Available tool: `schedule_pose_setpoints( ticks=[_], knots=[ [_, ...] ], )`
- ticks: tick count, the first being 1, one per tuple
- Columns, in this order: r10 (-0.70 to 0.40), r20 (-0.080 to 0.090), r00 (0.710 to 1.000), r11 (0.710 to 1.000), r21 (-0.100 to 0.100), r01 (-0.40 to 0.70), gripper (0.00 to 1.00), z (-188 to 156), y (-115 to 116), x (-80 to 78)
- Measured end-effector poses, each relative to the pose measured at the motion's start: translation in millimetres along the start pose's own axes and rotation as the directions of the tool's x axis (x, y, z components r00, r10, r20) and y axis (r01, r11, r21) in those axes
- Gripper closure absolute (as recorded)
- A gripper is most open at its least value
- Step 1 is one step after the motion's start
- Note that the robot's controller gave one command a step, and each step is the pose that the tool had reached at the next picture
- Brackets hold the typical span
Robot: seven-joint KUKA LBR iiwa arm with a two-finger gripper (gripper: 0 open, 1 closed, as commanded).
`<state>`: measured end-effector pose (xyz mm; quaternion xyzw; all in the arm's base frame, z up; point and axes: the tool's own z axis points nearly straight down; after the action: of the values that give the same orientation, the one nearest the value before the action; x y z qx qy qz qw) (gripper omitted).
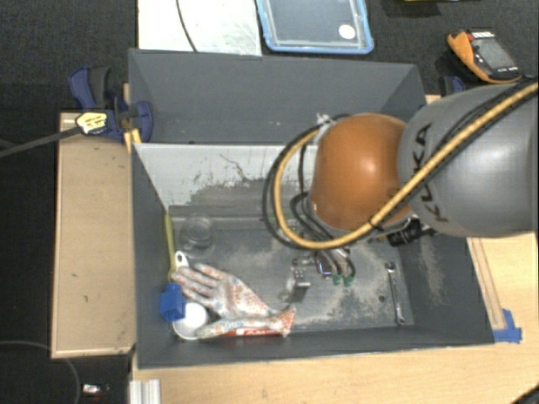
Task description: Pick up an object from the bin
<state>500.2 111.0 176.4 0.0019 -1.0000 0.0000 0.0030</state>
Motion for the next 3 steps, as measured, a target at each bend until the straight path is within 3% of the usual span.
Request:
schedule_pose_setpoints(
  ticks=[1, 2, 3],
  knots=[
    [0.005, 0.008, 1.0, 1.0, -0.001, -0.005, 0.0, -4, -1, -1.7],
    [0.009, 0.012, 1.0, 1.0, -0.003, -0.009, 0.0, 74, 37, 4.2],
    [-0.003, 0.013, 1.0, 1.0, -0.002, 0.003, 0.0, 72, 49, 6.3]
  ],
)
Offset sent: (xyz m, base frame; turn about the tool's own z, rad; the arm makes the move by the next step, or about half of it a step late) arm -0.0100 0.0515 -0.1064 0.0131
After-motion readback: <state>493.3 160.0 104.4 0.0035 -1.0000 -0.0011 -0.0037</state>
